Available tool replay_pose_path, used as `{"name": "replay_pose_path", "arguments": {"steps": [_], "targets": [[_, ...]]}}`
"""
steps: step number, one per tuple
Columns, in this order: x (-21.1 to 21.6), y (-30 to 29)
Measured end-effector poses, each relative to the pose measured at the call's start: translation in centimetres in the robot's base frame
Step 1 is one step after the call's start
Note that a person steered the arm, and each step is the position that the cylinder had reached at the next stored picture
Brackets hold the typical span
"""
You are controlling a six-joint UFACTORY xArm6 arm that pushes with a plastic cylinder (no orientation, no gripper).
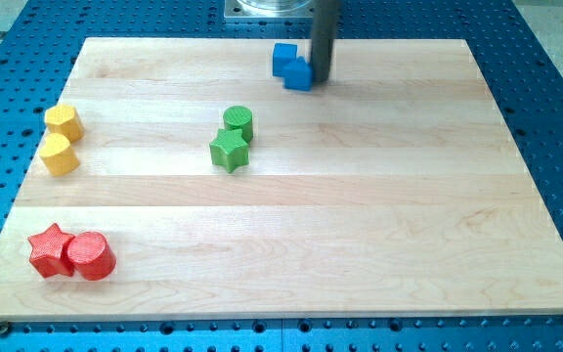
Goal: Slide the green star to the right bottom of the green circle
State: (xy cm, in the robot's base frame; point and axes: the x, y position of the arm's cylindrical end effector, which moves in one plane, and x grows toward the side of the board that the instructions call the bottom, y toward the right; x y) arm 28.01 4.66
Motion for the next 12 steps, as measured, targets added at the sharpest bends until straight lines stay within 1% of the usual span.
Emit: {"name": "replay_pose_path", "arguments": {"steps": [1,2,3,4,5,6,7,8,10,11,12], "targets": [[2.5,2.1],[2.0,-3.2],[0.4,-4.0],[5.1,-10.5],[10.0,-13.7],[12.9,-9.8],[14.1,-15.3],[19.8,-16.2],[16.2,-8.2],[18.4,-9.4],[15.8,-5.7]]}}
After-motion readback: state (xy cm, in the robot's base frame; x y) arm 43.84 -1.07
